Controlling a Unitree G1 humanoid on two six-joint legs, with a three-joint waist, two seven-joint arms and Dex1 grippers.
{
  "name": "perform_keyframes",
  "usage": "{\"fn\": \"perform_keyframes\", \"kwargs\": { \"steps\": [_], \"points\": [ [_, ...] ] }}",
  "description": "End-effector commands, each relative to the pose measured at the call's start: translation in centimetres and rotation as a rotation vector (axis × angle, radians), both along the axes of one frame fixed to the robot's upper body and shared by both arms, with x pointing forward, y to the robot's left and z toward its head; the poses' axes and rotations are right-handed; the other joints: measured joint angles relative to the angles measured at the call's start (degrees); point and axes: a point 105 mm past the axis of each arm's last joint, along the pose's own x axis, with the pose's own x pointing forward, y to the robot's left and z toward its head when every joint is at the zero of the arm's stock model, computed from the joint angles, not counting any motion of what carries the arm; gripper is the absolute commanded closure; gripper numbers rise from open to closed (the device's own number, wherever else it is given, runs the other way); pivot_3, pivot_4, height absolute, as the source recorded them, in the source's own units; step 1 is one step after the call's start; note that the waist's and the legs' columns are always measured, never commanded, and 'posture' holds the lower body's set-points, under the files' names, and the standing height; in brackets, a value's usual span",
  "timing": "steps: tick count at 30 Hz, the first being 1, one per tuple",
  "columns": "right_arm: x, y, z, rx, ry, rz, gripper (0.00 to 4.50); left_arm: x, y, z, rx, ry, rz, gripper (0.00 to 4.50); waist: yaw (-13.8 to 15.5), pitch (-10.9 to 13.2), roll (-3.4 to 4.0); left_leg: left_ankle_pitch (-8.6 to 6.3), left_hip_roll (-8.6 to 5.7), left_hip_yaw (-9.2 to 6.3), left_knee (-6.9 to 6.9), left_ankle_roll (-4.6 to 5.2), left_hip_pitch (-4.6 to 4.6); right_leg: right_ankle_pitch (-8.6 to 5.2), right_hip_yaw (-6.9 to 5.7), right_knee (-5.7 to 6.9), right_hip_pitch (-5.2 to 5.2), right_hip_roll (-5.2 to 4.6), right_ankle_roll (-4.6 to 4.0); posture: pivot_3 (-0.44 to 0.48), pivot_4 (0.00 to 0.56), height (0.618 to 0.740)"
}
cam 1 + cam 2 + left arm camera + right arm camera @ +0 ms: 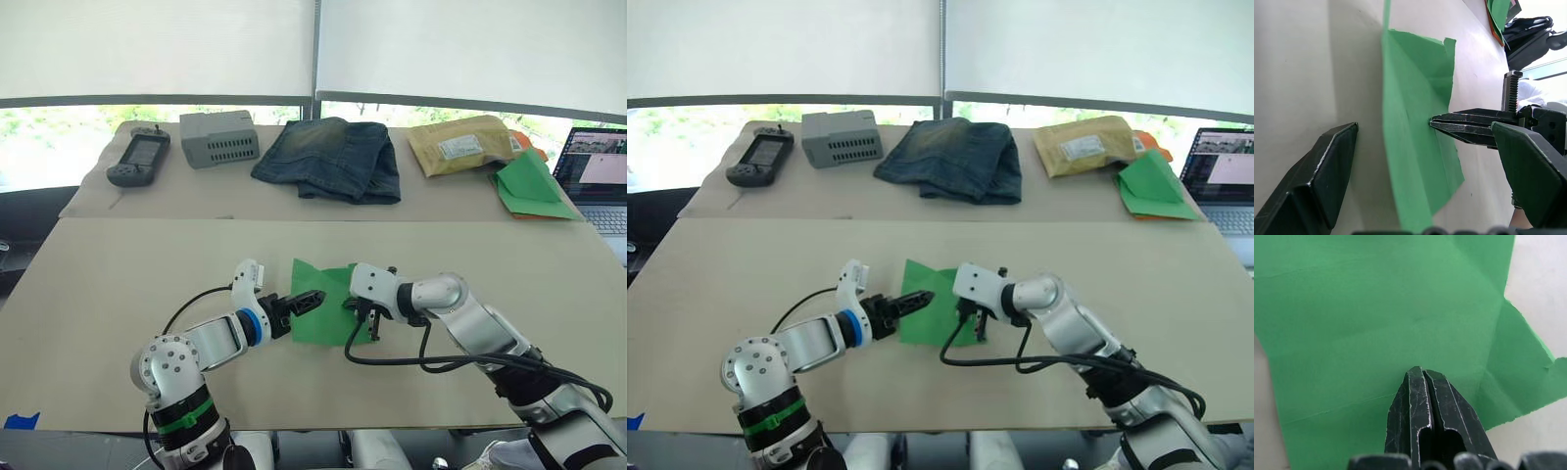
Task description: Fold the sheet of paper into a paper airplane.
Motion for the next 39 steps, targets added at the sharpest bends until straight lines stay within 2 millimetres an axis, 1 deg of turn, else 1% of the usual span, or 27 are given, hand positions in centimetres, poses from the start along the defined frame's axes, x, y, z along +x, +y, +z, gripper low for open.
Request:
{"fn": "perform_keyframes", "kwargs": {
  "steps": [1,3,4,5,7,10,12,13,14,15,16,18,19,21,22,24,25,27,28,31,33,36,39],
  "points": [
    [-0.5,-1.0,-2.0,-0.049,0.057,-0.025,4.5,0.8,2.8,3.7,-0.001,-0.172,0.017,0.04,0.0,0.0,-0.01,0.0,0.01,-0.01,-0.02,0.0,-0.01,0.0,0.0,0.0,-0.03,0.01,-0.01,0.0,0.15,0.74],
    [-0.5,-1.0,-2.0,-0.042,0.061,-0.03,4.5,0.9,3.9,7.3,-0.01,-0.356,-0.049,0.04,0.0,0.1,-0.11,0.02,0.03,-0.03,-0.05,-0.03,-0.06,-0.02,0.0,0.06,-0.12,0.06,-0.07,0.0,0.15,0.74],
    [-0.5,-1.0,-2.0,-0.037,0.064,-0.031,4.5,0.8,4.0,8.8,-0.001,-0.436,-0.094,0.04,0.1,0.1,-0.12,0.08,0.07,-0.07,-0.07,-0.14,-0.14,-0.02,-0.01,0.11,-0.2,0.14,-0.13,0.0,0.15,0.74],
    [-0.5,-0.9,-2.0,-0.034,0.065,-0.033,4.5,0.8,4.0,9.9,-0.004,-0.49,-0.132,0.04,0.2,0.1,-0.11,0.13,0.09,-0.15,-0.09,-0.22,-0.17,0.0,-0.05,0.08,-0.21,0.18,-0.19,0.0,0.15,0.74],
    [-0.6,-0.9,-2.0,-0.031,0.066,-0.036,4.5,0.6,3.2,11.0,0.033,-0.57,-0.227,0.04,0.4,0.0,-0.08,0.14,0.05,-0.13,-0.1,-0.25,-0.12,0.08,-0.06,0.02,-0.09,0.1,-0.35,0.0,0.15,0.74],
    [-0.6,-0.8,-2.0,-0.023,0.066,-0.042,4.5,0.5,1.8,11.4,0.058,-0.639,-0.323,0.04,0.5,0.0,-0.14,0.14,-0.07,-0.02,-0.08,-0.26,-0.1,0.08,-0.03,-0.14,0.0,-0.12,-0.3,0.0,0.15,0.74],
    [-0.6,-0.9,-2.0,-0.022,0.067,-0.053,4.5,0.8,-0.4,9.9,0.189,-0.666,-0.445,0.57,0.4,0.0,-0.2,0.14,-0.05,0.02,-0.05,-0.26,-0.16,0.14,-0.03,-0.19,-0.02,-0.12,-0.21,0.0,0.15,0.74],
    [-0.5,-0.9,-2.1,-0.021,0.068,-0.058,4.5,0.9,-1.2,9.1,0.245,-0.676,-0.494,0.77,0.4,0.0,-0.2,0.14,-0.05,0.01,-0.07,-0.25,-0.17,0.15,-0.03,-0.2,-0.04,-0.11,-0.21,0.0,0.15,0.74],
    [-0.6,-1.0,-2.1,-0.022,0.068,-0.062,4.5,1.3,-1.9,8.2,0.293,-0.684,-0.526,1.11,0.4,0.0,-0.17,0.14,-0.05,0.02,-0.09,-0.25,-0.17,0.14,-0.02,-0.17,-0.07,-0.09,-0.21,0.0,0.15,0.74],
    [-0.6,-1.0,-2.1,-0.022,0.068,-0.064,4.5,1.6,-2.3,7.5,0.327,-0.686,-0.546,1.5,0.4,0.0,-0.16,0.14,-0.05,0.02,-0.16,-0.25,-0.15,0.13,-0.02,-0.17,-0.07,-0.07,-0.24,0.0,0.15,0.74],
    [-0.7,-1.0,-2.1,-0.023,0.067,-0.069,4.5,1.8,-2.5,6.4,0.385,-0.684,-0.582,1.81,0.4,0.0,-0.16,0.14,-0.05,0.02,-0.19,-0.25,-0.15,0.12,-0.01,-0.15,-0.1,-0.06,-0.26,0.0,0.15,0.74],
    [-0.8,-1.3,-2.0,-0.023,0.063,-0.083,4.5,2.0,-2.9,4.5,0.453,-0.675,-0.626,2.5,0.4,0.0,-0.15,0.14,0.0,0.0,-0.25,-0.24,-0.18,0.09,-0.03,-0.15,-0.15,0.0,-0.31,0.0,0.15,0.74],
    [-0.9,-1.4,-2.0,-0.023,0.062,-0.089,4.5,2.1,-2.9,4.0,0.461,-0.672,-0.629,2.85,0.4,0.0,-0.15,0.14,-0.01,0.0,-0.29,-0.24,-0.18,0.07,-0.01,-0.15,-0.17,0.0,-0.33,0.0,0.15,0.74],
    [-1.0,-1.7,-1.8,-0.022,0.063,-0.108,4.5,1.9,-2.1,2.6,0.528,-0.663,-0.661,3.54,0.5,0.0,-0.15,0.14,0.0,-0.01,-0.34,-0.24,-0.25,0.05,-0.03,-0.15,-0.24,0.0,-0.38,0.0,0.15,0.74],
    [-1.0,-2.0,-1.7,-0.021,0.057,-0.121,4.5,1.8,-1.8,2.0,0.541,-0.657,-0.667,3.91,0.5,0.0,-0.15,0.14,0.0,-0.01,-0.4,-0.24,-0.25,0.03,-0.03,-0.15,-0.26,-0.02,-0.41,0.0,0.15,0.74],
    [-1.0,-2.4,-1.5,-0.021,0.051,-0.139,4.5,1.5,-1.6,1.0,0.535,-0.648,-0.672,4.48,0.6,0.0,-0.14,0.13,-0.02,-0.01,-0.49,-0.22,-0.27,-0.02,-0.04,-0.16,-0.28,-0.06,-0.45,0.0,0.15,0.74],
    [-1.1,-2.5,-1.4,-0.02,0.048,-0.145,4.5,1.3,-1.8,0.6,0.536,-0.658,-0.678,4.48,0.8,0.0,-0.14,0.12,-0.02,-0.01,-0.5,-0.21,-0.28,-0.04,-0.05,-0.16,-0.29,-0.07,-0.46,0.0,0.15,0.74],
    [-1.1,-2.7,-1.2,-0.016,0.045,-0.156,4.5,1.0,-2.5,0.5,0.466,-0.654,-0.647,4.48,1.4,0.0,-0.14,0.11,-0.04,-0.02,-0.5,-0.18,-0.31,-0.06,-0.09,-0.2,-0.27,-0.12,-0.43,0.0,0.15,0.74],
    [-1.1,-2.8,-1.2,-0.016,0.042,-0.16,4.5,1.0,-2.7,0.3,0.458,-0.651,-0.63,4.48,1.8,0.0,-0.14,0.11,-0.05,-0.01,-0.49,-0.18,-0.33,-0.06,-0.09,-0.21,-0.27,-0.15,-0.43,0.0,0.15,0.74],
    [-1.2,-2.9,-0.8,-0.006,0.037,-0.172,4.5,0.8,-2.9,-1.1,0.518,-0.647,-0.642,4.48,2.1,0.0,-0.15,0.11,-0.06,0.01,-0.37,-0.18,-0.35,-0.02,-0.09,-0.22,-0.26,-0.18,-0.36,0.0,0.15,0.74],
    [-1.2,-2.8,-0.5,0.002,0.034,-0.173,4.5,0.8,-3.0,-1.7,0.53,-0.642,-0.64,4.48,2.1,0.0,-0.14,0.11,-0.06,0.03,-0.36,-0.18,-0.31,-0.2,-0.08,-0.19,-0.25,-0.16,-0.03,0.0,0.15,0.74],
    [-1.1,-2.7,0.0,0.016,0.025,-0.174,4.5,1.0,-3.0,-2.5,0.557,-0.635,-0.641,4.48,2.1,0.0,-0.13,0.12,-0.03,0.01,-0.36,-0.17,-0.28,-0.22,-0.1,-0.12,-0.24,-0.12,-0.01,0.0,0.15,0.74],
    [-0.7,-2.9,0.9,0.032,0.001,-0.183,4.5,1.1,-3.2,-3.4,0.556,-0.61,-0.633,4.48,2.1,0.0,-0.13,0.12,-0.04,0.0,-0.36,-0.17,-0.28,-0.22,-0.09,-0.13,-0.22,-0.13,-0.01,0.0,0.15,0.74]
  ]
}}
